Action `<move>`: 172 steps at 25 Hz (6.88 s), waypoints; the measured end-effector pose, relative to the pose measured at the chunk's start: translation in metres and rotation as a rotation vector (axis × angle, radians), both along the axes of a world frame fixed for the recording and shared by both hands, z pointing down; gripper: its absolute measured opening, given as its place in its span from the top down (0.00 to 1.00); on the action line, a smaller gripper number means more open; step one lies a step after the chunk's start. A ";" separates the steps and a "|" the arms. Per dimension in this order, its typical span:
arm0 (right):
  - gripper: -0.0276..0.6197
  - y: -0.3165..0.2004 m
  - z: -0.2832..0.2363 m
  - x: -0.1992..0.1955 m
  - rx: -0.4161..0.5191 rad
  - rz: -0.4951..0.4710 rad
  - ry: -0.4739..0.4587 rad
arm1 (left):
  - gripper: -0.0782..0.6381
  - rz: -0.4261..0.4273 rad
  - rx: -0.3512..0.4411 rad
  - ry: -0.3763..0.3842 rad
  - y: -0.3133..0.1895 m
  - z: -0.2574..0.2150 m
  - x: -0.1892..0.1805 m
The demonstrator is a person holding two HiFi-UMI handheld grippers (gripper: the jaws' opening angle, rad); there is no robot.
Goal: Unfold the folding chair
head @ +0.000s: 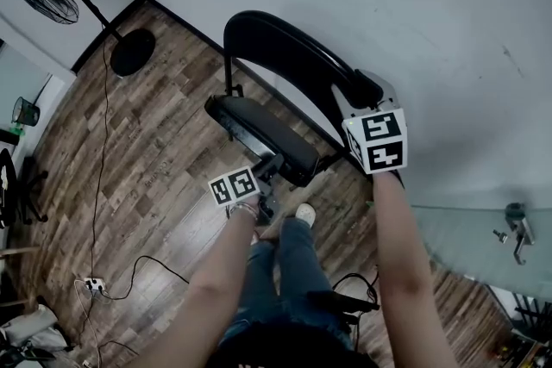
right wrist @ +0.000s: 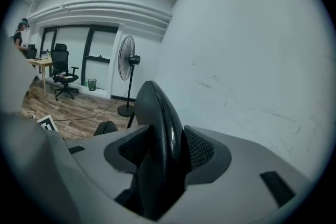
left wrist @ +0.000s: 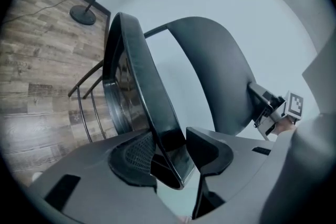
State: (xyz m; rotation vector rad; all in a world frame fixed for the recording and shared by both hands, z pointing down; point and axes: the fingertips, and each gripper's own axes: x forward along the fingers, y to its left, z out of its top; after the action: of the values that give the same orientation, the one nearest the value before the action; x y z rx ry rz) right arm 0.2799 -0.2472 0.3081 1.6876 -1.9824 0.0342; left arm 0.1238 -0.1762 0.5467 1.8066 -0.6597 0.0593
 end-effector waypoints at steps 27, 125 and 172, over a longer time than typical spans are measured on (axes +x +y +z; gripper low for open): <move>0.52 -0.010 0.045 0.003 -0.035 0.135 0.062 | 0.53 -0.203 -0.244 -0.057 0.049 0.084 -0.098; 0.49 -0.003 0.174 -0.036 0.015 0.177 0.065 | 0.48 -0.254 -0.353 -0.091 0.112 0.322 -0.275; 0.48 0.077 0.127 -0.057 -0.210 0.106 0.102 | 0.42 -0.227 -0.169 -0.700 0.112 0.122 -0.279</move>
State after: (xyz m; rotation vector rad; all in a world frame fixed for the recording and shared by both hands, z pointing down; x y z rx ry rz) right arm 0.2233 -0.1702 0.4351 1.6228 -1.7488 0.1844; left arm -0.1554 -0.0646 0.6688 1.5199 -1.3055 0.5958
